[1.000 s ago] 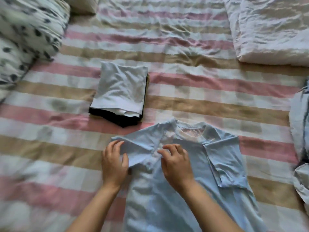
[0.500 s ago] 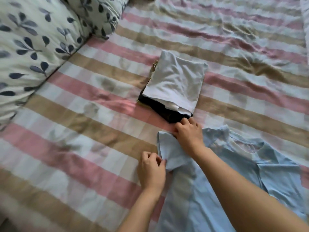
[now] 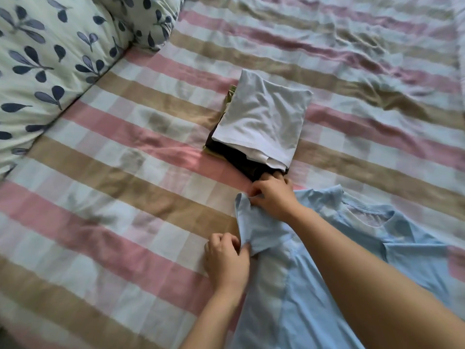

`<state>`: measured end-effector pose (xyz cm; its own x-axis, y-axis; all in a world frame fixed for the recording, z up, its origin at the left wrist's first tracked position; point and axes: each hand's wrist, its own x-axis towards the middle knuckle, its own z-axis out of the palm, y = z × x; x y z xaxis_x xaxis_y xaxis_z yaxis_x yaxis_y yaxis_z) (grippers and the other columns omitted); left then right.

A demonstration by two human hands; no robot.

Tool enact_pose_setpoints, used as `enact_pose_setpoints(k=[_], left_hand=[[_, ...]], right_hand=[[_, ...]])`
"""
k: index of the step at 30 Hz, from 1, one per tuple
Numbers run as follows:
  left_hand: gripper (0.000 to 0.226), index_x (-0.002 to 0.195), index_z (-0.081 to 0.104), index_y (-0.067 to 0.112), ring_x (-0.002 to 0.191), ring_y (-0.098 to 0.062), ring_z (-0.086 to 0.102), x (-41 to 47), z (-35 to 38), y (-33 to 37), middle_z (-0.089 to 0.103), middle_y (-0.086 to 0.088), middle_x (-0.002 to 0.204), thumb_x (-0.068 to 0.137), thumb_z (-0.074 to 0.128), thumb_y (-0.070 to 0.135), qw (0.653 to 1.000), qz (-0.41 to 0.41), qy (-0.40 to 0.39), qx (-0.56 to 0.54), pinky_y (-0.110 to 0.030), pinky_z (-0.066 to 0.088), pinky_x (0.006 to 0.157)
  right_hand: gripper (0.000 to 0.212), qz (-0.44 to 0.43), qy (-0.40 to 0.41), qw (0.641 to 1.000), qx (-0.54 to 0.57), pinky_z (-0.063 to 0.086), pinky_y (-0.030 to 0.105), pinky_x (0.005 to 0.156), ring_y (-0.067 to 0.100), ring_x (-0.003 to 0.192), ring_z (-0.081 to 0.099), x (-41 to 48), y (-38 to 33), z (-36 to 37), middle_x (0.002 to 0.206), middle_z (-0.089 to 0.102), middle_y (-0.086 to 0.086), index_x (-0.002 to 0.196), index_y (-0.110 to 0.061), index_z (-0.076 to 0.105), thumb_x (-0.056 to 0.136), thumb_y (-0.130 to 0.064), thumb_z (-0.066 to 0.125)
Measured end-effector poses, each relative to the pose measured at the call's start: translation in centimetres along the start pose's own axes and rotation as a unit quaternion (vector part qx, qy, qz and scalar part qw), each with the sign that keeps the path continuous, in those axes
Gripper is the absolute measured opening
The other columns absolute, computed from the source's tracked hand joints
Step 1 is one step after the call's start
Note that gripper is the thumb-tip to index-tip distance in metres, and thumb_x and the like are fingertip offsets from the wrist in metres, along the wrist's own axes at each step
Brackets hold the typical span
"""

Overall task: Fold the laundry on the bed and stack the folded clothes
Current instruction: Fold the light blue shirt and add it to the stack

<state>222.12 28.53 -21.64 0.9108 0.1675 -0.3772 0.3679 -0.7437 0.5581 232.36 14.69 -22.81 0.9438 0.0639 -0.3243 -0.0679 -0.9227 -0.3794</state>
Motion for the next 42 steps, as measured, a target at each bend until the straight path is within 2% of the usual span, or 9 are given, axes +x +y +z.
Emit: enact_pose_setpoints(k=[6,13,20,24,27,30,33,38,42], left_hand=[[0.02,0.073,0.05,0.018,0.062,-0.019,0.053,-1.4,-2.0,1.4,0.054,0.008,0.064,0.082,0.066,0.009,0.98,0.157,0.064,-0.102,-0.032,0.038,0.062],[0.014,0.07,0.06,0.021,0.065,-0.02,0.057,-3.7,0.6,4.3,0.055,0.005,0.065,0.067,0.073,0.016,0.845,0.513,0.052,0.142,-0.033,0.038,0.071],[0.034,0.114,0.065,0.016,0.109,-0.025,0.061,-1.9,4.4,7.6,0.064,-0.006,0.118,0.088,0.046,0.027,0.863,0.474,-0.045,0.171,-0.036,0.048,0.089],[0.06,0.147,-0.003,0.032,0.143,-0.013,-0.011,0.8,8.0,7.5,-0.01,0.005,0.156,0.096,0.027,0.047,0.839,0.39,-0.16,0.344,-0.042,-0.005,0.114],[0.066,0.138,-0.018,0.039,0.139,-0.012,-0.024,1.6,8.5,6.9,-0.025,0.008,0.151,0.093,0.028,0.054,0.847,0.394,-0.131,0.333,-0.038,-0.015,0.111],[0.065,0.147,0.006,0.028,0.144,-0.018,0.001,3.1,8.1,9.2,0.002,0.003,0.157,0.094,0.042,0.04,0.876,0.414,-0.072,0.236,-0.038,0.0,0.112],[0.057,0.137,0.039,0.017,0.128,-0.028,0.033,6.1,7.1,12.5,0.042,-0.009,0.138,0.086,0.061,0.027,0.907,0.337,-0.099,0.233,-0.041,0.028,0.099],[0.024,0.066,0.052,0.013,0.089,-0.034,0.06,8.5,6.2,14.8,0.058,-0.013,0.078,0.075,0.073,0.019,0.895,0.296,-0.193,0.271,-0.033,0.037,0.064],[0.019,0.067,0.052,0.008,0.079,-0.032,0.057,8.9,7.2,15.8,0.058,-0.017,0.079,0.077,0.068,0.01,0.93,0.313,-0.098,0.167,-0.032,0.031,0.061]], right_hand=[[0.006,-0.032,0.06,0.978,0.196,0.034,0.035,0.089,0.017,0.097,0.046,-2.6,1.7,-3.8,0.071,0.051,-0.023,0.082,-0.021,0.066,0.081,-0.026,0.069],[0.01,-0.035,0.031,0.986,0.159,0.034,0.035,0.094,0.031,0.099,0.054,-9.9,10.0,-6.9,0.099,0.065,0.007,0.081,-0.012,0.07,0.074,-0.006,0.074],[0.023,0.063,0.208,0.974,0.065,0.044,0.047,0.093,0.036,0.112,0.054,-14.4,11.7,-1.8,0.118,0.062,0.011,0.103,-0.014,0.069,0.089,-0.014,0.051],[0.049,0.055,0.065,0.995,-0.055,0.009,0.046,0.114,0.022,0.144,0.014,-15.9,11.8,0.8,0.155,0.018,0.002,0.144,-0.028,0.03,0.096,-0.034,0.038],[0.046,0.041,0.201,0.977,-0.054,0.025,0.046,0.108,0.025,0.132,0.039,-17.0,13.4,0.0,0.14,0.047,0.009,0.131,-0.019,0.052,0.088,-0.033,0.043],[0.041,0.198,0.306,0.931,0.009,0.027,0.041,0.099,0.03,0.121,0.042,-18.1,17.9,-2.8,0.133,0.052,0.012,0.125,-0.015,0.057,0.087,-0.025,0.044],[0.044,0.374,0.133,0.916,0.055,0.032,0.044,0.099,0.033,0.122,0.037,-19.0,22.9,-5.6,0.132,0.047,0.012,0.127,-0.02,0.051,0.086,-0.032,0.06],[0.023,0.381,0.057,0.917,0.105,0.034,0.034,0.077,0.027,0.098,0.059,-19.3,25.7,-7.4,0.085,0.064,0.003,0.069,-0.022,0.054,0.081,-0.036,0.067],[0.014,0.398,0.174,0.894,0.112,0.036,0.042,0.087,0.032,0.099,0.057,-18.0,26.6,-8.0,0.097,0.067,0.01,0.076,-0.021,0.059,0.084,-0.032,0.063]])
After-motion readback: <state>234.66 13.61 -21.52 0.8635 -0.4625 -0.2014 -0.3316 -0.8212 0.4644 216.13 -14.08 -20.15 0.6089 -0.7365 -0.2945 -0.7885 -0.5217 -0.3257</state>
